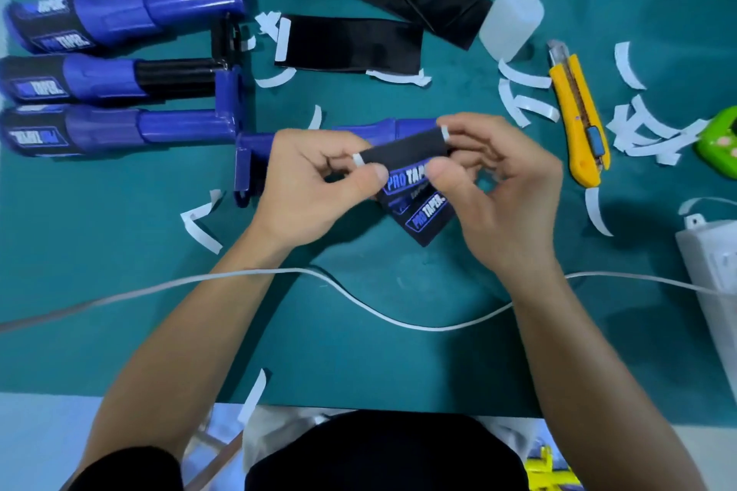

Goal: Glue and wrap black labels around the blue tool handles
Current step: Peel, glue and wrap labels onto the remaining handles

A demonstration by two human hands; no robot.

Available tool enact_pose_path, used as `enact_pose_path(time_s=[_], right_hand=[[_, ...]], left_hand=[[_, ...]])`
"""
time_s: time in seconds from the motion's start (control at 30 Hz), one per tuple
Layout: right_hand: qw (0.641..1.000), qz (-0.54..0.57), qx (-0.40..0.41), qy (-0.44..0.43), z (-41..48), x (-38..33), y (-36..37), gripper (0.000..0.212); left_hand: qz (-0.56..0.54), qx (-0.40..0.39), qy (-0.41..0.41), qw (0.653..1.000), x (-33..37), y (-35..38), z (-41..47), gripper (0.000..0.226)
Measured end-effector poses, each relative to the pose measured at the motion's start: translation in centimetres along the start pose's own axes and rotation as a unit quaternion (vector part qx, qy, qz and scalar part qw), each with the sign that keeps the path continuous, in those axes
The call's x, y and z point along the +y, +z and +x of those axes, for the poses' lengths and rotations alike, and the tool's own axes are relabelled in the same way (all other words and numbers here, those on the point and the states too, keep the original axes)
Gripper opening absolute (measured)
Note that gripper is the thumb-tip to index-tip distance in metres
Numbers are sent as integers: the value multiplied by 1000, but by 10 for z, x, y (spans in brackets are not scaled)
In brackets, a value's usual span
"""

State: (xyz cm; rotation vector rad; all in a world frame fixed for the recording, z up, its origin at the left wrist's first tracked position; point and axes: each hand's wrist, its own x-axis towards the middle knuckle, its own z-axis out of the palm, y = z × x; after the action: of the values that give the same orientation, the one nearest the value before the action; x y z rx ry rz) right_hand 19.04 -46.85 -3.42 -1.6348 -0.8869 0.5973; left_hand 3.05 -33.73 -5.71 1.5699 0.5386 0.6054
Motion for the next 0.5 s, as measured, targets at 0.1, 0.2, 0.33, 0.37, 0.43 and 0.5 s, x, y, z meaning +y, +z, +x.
enact_pose_path(time_s=[0.1,0.2,0.33,0.37,0.43,0.5], right_hand=[[997,61,-34,28,4,0,1,5],[994,66,-21,87,8,3,-2,20],[990,55,-21,131,10,3,-4,16],[991,42,-30,121,10,1,-3,16],[996,-5,-47,79,6,-3,-1,13],[996,-69,-49,28,2,-7,-1,13]], left_hand=[[-1,-38,-31,999,0,3,0,23],[-7,17,-68,998,-1,9,1,18],[-2,70,-77,995,-1,5,3,19],[2,65,-79,995,-1,3,3,18],[20,49,-72,996,0,3,2,16],[47,27,-60,997,1,4,1,15]])
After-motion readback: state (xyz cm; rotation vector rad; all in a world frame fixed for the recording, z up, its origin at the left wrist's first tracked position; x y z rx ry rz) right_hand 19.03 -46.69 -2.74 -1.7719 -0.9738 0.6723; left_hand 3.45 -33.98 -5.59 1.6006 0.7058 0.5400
